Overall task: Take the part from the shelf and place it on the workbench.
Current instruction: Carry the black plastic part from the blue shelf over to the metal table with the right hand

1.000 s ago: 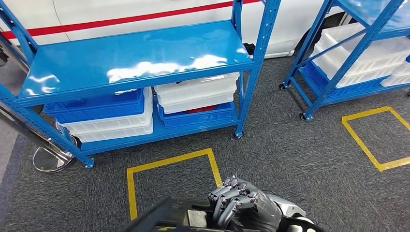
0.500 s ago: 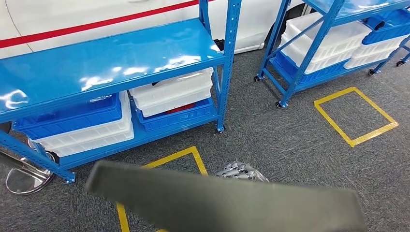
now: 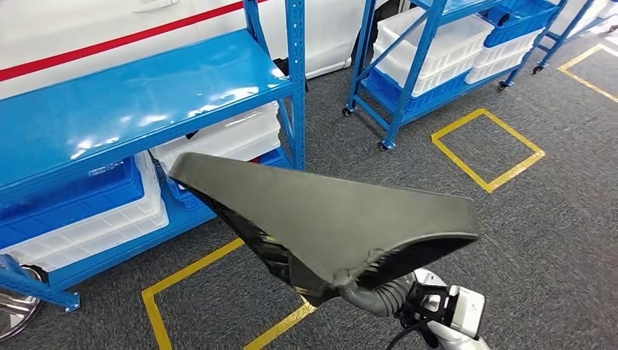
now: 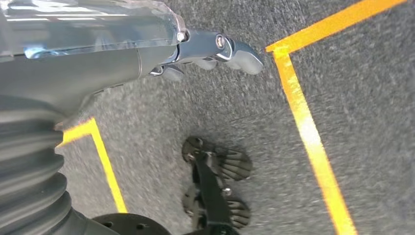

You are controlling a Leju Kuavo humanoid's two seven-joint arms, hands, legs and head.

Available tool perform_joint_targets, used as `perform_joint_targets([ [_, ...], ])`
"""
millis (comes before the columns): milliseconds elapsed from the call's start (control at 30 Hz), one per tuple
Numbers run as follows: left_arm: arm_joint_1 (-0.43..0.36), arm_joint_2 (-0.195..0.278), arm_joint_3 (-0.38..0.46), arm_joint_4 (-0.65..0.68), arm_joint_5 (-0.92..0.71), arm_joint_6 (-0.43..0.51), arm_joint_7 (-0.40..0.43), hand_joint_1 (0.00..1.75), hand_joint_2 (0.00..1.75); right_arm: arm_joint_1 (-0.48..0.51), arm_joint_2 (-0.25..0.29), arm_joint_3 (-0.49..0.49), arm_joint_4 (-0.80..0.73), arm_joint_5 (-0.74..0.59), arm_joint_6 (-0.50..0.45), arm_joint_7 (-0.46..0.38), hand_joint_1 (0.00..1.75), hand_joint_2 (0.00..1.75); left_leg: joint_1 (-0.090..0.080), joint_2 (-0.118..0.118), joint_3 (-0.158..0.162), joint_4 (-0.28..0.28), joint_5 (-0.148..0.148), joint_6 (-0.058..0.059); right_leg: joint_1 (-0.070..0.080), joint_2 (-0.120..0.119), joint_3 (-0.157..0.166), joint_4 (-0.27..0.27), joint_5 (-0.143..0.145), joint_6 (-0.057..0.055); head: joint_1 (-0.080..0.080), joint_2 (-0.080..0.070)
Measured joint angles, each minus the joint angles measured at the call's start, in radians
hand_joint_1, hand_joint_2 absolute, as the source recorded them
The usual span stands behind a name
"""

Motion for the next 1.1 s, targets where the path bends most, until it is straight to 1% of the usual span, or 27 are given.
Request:
perform_joint_targets([
  [33,0.000,0.000,-0.006,0.000,-0.010,-0.001,0.005,0.00,1.75,0.013,-0.003,-0.007,-0.018,0.001,-0.004,0.000,1.61,1.75,0.000,0.009,-0.001,0.000,0.003,0.006,-0.002,0.009,-0.003,-0.001,0.003,0.007,0.000,0.000],
  [67,0.000,0.000,-0.013,0.000,-0.020,-0.002,0.010,0.00,1.75,0.028,-0.007,-0.014,-0.039,0.002,-0.005,0.000,1.61,1.75,0.000,0.020,-0.001,-0.004,0.006,0.013,-0.002,0.006,-0.006,0.001,0.002,0.012,0.000,0.000],
  [100,0.000,0.000,-0.020,0.000,-0.030,-0.004,0.015,0.00,1.75,0.041,-0.011,-0.021,-0.061,0.004,-0.004,0.000,1.61,1.75,0.002,0.031,0.000,-0.008,0.010,0.021,-0.002,-0.009,-0.014,0.016,-0.009,0.016,0.002,0.000],
  [133,0.000,0.000,-0.027,0.000,-0.038,-0.006,0.020,0.00,1.75,0.051,-0.013,-0.027,-0.082,0.005,-0.002,0.000,1.61,1.75,0.003,0.043,0.000,-0.012,0.013,0.028,-0.001,-0.033,-0.031,0.052,-0.033,0.019,0.004,0.000],
  [200,0.002,0.000,-0.039,0.000,-0.049,-0.012,0.028,0.00,1.75,0.063,-0.017,-0.037,-0.120,0.007,0.001,0.000,1.61,1.75,-0.001,0.070,-0.001,-0.013,0.014,0.035,-0.001,-0.081,-0.092,0.177,-0.098,0.024,0.008,0.000],
  [233,0.004,0.000,-0.043,0.000,-0.052,-0.014,0.030,0.00,1.75,0.070,-0.017,-0.041,-0.133,0.009,0.002,0.000,1.61,1.75,-0.003,0.084,-0.002,-0.013,0.013,0.036,-0.002,-0.092,-0.122,0.241,-0.123,0.027,0.008,0.000],
  [267,0.004,0.001,-0.047,0.000,-0.055,-0.015,0.032,0.00,1.75,0.077,-0.019,-0.045,-0.145,0.011,0.002,0.000,1.61,1.75,-0.004,0.097,-0.003,-0.013,0.013,0.037,-0.003,-0.097,-0.140,0.278,-0.131,0.028,0.008,0.000],
  [300,0.004,0.001,-0.051,0.000,-0.059,-0.016,0.033,0.00,1.75,0.083,-0.020,-0.049,-0.154,0.013,0.002,0.000,1.61,1.75,-0.005,0.109,-0.003,-0.013,0.012,0.036,-0.003,-0.100,-0.138,0.278,-0.120,0.027,0.008,0.000],
  [333,0.002,0.001,-0.055,0.000,-0.063,-0.017,0.034,0.00,1.75,0.089,-0.022,-0.053,-0.164,0.014,0.001,0.000,1.61,1.75,-0.006,0.120,-0.002,-0.013,0.012,0.036,-0.002,-0.106,-0.115,0.237,-0.094,0.026,0.008,0.000],
  [400,-0.002,0.000,-0.064,0.000,-0.070,-0.021,0.036,0.00,1.75,0.098,-0.028,-0.065,-0.191,0.008,0.000,0.000,1.61,1.75,-0.009,0.138,0.001,-0.012,0.009,0.031,0.004,-0.141,-0.033,0.092,-0.038,0.015,0.008,0.000],
  [433,-0.003,0.000,-0.067,0.000,-0.072,-0.022,0.035,0.00,1.75,0.102,-0.031,-0.071,-0.206,0.000,0.000,0.000,1.61,1.75,-0.011,0.145,0.003,-0.012,0.007,0.027,0.009,-0.158,-0.002,0.036,-0.023,0.008,0.007,0.000],
  [467,-0.004,-0.001,-0.069,0.000,-0.070,-0.024,0.033,0.00,1.75,0.108,-0.034,-0.078,-0.222,-0.011,0.002,0.000,1.61,1.75,-0.014,0.152,0.004,-0.012,0.005,0.022,0.013,-0.169,0.014,0.003,-0.018,0.002,0.007,0.000],
  [500,-0.005,-0.003,-0.070,0.000,-0.065,-0.025,0.030,0.00,1.75,0.116,-0.037,-0.086,-0.238,-0.022,0.005,-0.001,1.61,1.75,-0.015,0.160,0.007,-0.013,0.003,0.017,0.017,-0.167,0.016,-0.005,-0.021,-0.003,0.007,0.000],
  [533,-0.006,-0.005,-0.070,0.000,-0.057,-0.024,0.027,0.00,1.75,0.130,-0.038,-0.094,-0.254,-0.029,0.011,-0.001,1.61,1.75,-0.016,0.168,0.010,-0.015,0.002,0.012,0.017,-0.155,0.014,-0.008,-0.019,-0.007,0.007,0.000],
  [567,-0.006,-0.007,-0.070,0.000,-0.045,-0.021,0.022,0.00,1.75,0.149,-0.040,-0.104,-0.273,-0.034,0.019,-0.002,1.61,1.75,-0.015,0.166,0.013,-0.014,-0.002,0.006,0.015,-0.146,0.016,-0.011,-0.017,-0.012,0.007,0.000],
  [600,-0.006,-0.010,-0.068,0.000,-0.033,-0.015,0.016,0.00,1.75,0.169,-0.041,-0.114,-0.294,-0.035,0.028,-0.002,1.61,1.75,-0.014,0.151,0.012,-0.003,-0.013,0.001,0.011,-0.137,0.018,-0.016,-0.014,-0.018,0.007,0.000],
  [667,-0.002,-0.015,-0.061,0.000,-0.016,-0.002,0.011,0.00,1.75,0.199,-0.040,-0.128,-0.331,-0.028,0.042,-0.005,1.61,1.75,-0.010,0.099,-0.020,0.078,-0.069,-0.005,0.005,-0.118,0.022,-0.023,-0.008,-0.029,0.006,0.000],
  [700,0.001,-0.016,-0.057,0.000,-0.015,0.003,0.013,0.00,1.75,0.206,-0.040,-0.133,-0.343,-0.024,0.044,-0.006,1.61,1.75,-0.010,0.080,-0.050,0.146,-0.105,-0.006,0.005,-0.106,0.020,-0.023,-0.007,-0.033,0.005,0.000],
  [733,0.003,-0.017,-0.055,0.000,-0.018,0.009,0.019,0.00,1.75,0.209,-0.039,-0.137,-0.349,-0.018,0.044,-0.007,1.61,1.75,-0.009,0.072,-0.082,0.214,-0.134,-0.007,0.006,-0.093,0.018,-0.022,-0.006,-0.035,0.005,0.000],
  [767,0.003,-0.017,-0.054,0.000,-0.023,0.014,0.025,0.00,1.75,0.211,-0.039,-0.141,-0.353,-0.013,0.042,-0.007,1.61,1.75,-0.009,0.069,-0.104,0.261,-0.146,-0.007,0.007,-0.079,0.017,-0.021,-0.006,-0.036,0.005,0.000],
  [800,0.002,-0.017,-0.054,0.000,-0.029,0.019,0.029,0.00,1.75,0.215,-0.037,-0.144,-0.355,-0.008,0.040,-0.007,1.61,1.75,-0.009,0.067,-0.111,0.271,-0.137,-0.007,0.008,-0.065,0.017,-0.018,-0.005,-0.036,0.004,0.000],
  [833,0.000,-0.017,-0.054,0.000,-0.034,0.023,0.031,0.00,1.75,0.218,-0.035,-0.146,-0.356,-0.003,0.038,-0.007,1.61,1.75,-0.009,0.065,-0.098,0.239,-0.108,-0.006,0.008,-0.052,0.017,-0.015,-0.006,-0.035,0.004,0.000],
  [867,-0.003,-0.017,-0.054,0.000,-0.038,0.024,0.031,0.00,1.75,0.221,-0.032,-0.147,-0.357,0.002,0.037,-0.007,1.61,1.75,-0.008,0.055,-0.070,0.174,-0.068,-0.005,0.007,-0.039,0.016,-0.011,-0.007,-0.033,0.004,0.000],
  [933,-0.008,-0.017,-0.054,0.000,-0.043,0.023,0.029,0.00,1.75,0.226,-0.026,-0.148,-0.361,0.008,0.035,-0.007,1.61,1.75,-0.005,0.013,-0.015,0.046,-0.015,0.000,0.008,-0.016,0.012,-0.001,-0.010,-0.027,0.005,0.000],
  [1000,-0.010,-0.017,-0.054,0.000,-0.044,0.022,0.026,0.00,1.75,0.231,-0.022,-0.150,-0.365,0.011,0.035,-0.007,1.61,1.75,-0.006,-0.007,0.003,0.002,-0.008,0.008,0.007,0.004,0.003,0.003,-0.008,-0.015,0.006,0.000],
  [1067,-0.012,-0.018,-0.054,0.000,-0.045,0.019,0.013,0.00,1.75,0.240,-0.020,-0.153,-0.371,0.015,0.035,-0.007,1.61,1.75,-0.008,0.013,0.005,-0.005,0.000,0.020,0.004,0.015,-0.003,0.002,-0.003,-0.002,0.005,0.000],
  [1100,-0.013,-0.018,-0.054,0.000,-0.045,0.019,0.003,0.00,1.75,0.245,-0.019,-0.154,-0.374,0.017,0.035,-0.008,1.61,1.75,-0.008,0.024,0.006,-0.010,0.004,0.027,0.004,0.002,-0.008,0.010,-0.008,0.003,0.006,0.000],
])
